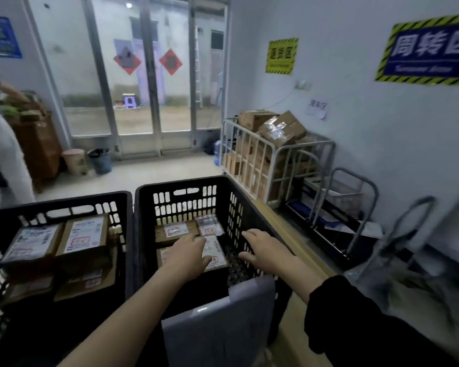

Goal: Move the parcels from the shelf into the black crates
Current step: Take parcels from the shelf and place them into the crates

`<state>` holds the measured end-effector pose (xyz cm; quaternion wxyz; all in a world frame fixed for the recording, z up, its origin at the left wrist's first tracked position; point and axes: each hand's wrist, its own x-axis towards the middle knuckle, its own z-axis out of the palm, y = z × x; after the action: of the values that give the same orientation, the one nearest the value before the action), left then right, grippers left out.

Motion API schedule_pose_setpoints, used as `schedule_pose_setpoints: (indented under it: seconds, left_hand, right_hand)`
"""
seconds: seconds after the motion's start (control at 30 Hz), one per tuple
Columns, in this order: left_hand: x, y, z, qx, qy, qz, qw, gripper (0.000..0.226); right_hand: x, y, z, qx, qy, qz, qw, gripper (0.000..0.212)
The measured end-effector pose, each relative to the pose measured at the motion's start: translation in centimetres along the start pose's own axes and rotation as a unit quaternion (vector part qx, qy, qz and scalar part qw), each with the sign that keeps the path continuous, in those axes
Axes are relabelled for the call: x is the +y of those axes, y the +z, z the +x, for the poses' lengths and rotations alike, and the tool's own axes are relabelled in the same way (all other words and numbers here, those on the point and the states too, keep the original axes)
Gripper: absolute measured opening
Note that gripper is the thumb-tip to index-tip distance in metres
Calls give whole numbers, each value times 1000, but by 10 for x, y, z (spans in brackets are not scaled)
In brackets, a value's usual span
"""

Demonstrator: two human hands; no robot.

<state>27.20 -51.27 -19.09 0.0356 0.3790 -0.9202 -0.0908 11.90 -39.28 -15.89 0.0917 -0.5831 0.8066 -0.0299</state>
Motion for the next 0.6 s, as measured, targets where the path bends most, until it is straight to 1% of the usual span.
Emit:
schedule_pose_setpoints:
  seconds: [0.17, 0.37, 0.5, 0.6]
  left_hand:
    - [39, -14, -36, 16, 87, 11, 996, 52]
    - [93, -13, -73, 7, 172, -11, 985, 44]
    - [136, -13, -95, -8, 215, -11, 977, 49]
    - [171, -16, -113, -21, 257, -12, 966, 54]
  right_hand:
    - [4, 1, -71, 60, 68, 34, 995, 63]
    - [17, 0, -158, 83, 166, 14, 982, 61]
    - [31, -4, -213, 84, 220, 1, 972, 63]
    - [39, -10, -256, 100, 256, 8, 961, 64]
